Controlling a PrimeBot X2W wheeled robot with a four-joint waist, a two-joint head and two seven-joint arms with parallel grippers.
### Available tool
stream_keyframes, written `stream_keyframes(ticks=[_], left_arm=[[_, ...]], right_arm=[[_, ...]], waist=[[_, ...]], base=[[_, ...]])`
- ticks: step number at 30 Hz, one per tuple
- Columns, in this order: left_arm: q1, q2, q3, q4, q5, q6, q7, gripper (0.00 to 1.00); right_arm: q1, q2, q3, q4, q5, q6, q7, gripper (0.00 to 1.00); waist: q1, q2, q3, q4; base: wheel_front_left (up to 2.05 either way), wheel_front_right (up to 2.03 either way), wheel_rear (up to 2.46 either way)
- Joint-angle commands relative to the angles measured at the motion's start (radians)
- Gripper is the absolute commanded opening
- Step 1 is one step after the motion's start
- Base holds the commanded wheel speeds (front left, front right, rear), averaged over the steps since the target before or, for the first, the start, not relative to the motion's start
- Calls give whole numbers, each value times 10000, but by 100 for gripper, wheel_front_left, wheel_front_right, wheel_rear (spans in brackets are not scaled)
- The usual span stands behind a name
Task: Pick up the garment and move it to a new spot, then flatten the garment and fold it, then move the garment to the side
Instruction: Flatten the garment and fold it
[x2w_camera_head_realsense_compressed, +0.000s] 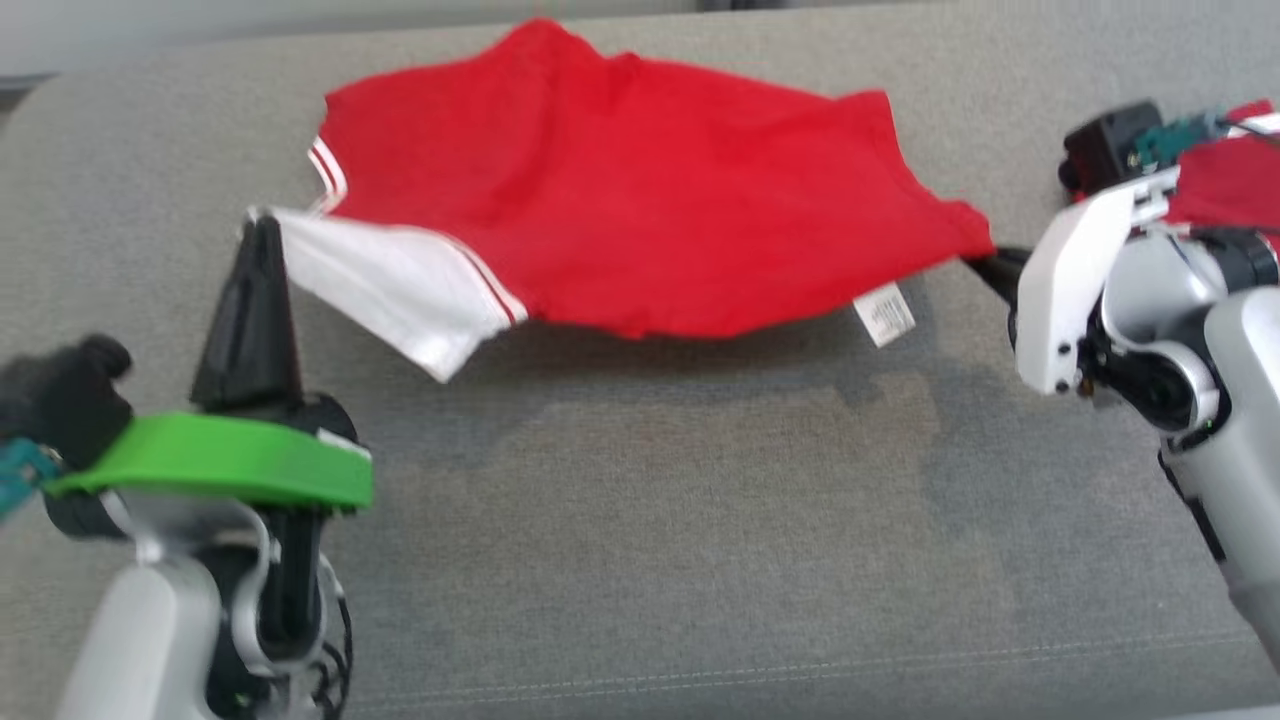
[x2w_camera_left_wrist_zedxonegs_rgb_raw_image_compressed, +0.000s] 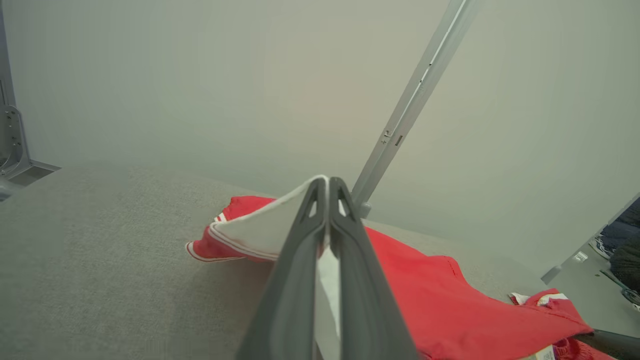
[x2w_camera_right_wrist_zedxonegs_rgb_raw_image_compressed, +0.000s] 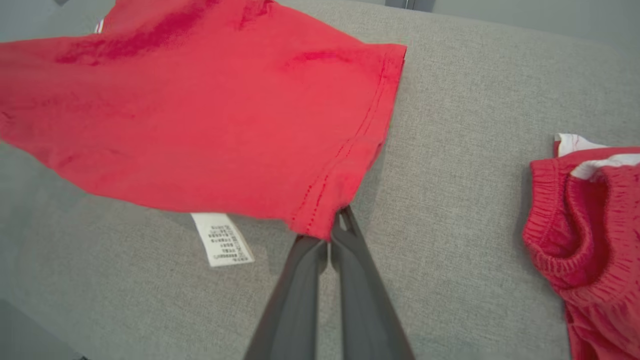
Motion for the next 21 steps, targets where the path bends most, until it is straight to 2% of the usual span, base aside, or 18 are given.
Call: stream_keyframes(ticks=[1, 10, 21], left_arm=[[643, -166, -70, 48, -134, 80, -245, 0], [2975, -695, -254, 345, -208, 496, -1053, 0], [4594, -813, -493, 387, -357, 673, -1193, 0]], right_arm=[[636, -24, -216, -301, -214, -3, 357, 0], [2663, 147, -1234, -1335, -1136, -3, 1353, 0], [3948, 292, -1715, -1532, -2039, -3, 1462, 0]], waist=[[1, 0, -793, 475], [1, 0, -1567, 820], [1, 0, -1842, 1229]], base=[[0, 0, 0], [0, 0, 0], [0, 0, 0]])
